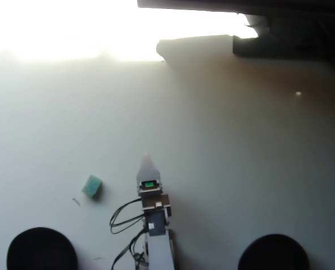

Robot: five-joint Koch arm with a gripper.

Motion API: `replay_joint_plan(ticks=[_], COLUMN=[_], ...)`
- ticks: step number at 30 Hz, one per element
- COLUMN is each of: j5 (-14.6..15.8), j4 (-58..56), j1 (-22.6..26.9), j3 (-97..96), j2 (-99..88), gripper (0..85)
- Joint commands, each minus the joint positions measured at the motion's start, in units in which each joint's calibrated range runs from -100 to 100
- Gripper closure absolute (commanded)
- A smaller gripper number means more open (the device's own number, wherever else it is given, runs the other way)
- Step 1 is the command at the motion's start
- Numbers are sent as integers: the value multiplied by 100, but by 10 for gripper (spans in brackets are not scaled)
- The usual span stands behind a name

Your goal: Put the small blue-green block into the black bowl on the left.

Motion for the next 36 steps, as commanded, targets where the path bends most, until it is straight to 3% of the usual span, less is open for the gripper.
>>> replay_joint_plan(ticks=[1,4,14,18,27,36], j5=[-98,-220,-396,-542,-645,-713], j4=[-577,-1241,-2895,-3244,-2612,-1695], j1=[34,215,1656,1890,2232,2271], j3=[660,1131,2277,2443,2489,2452], j2=[-204,-407,-107,278,1628,3342], gripper=[369,369,369,369,394,390])
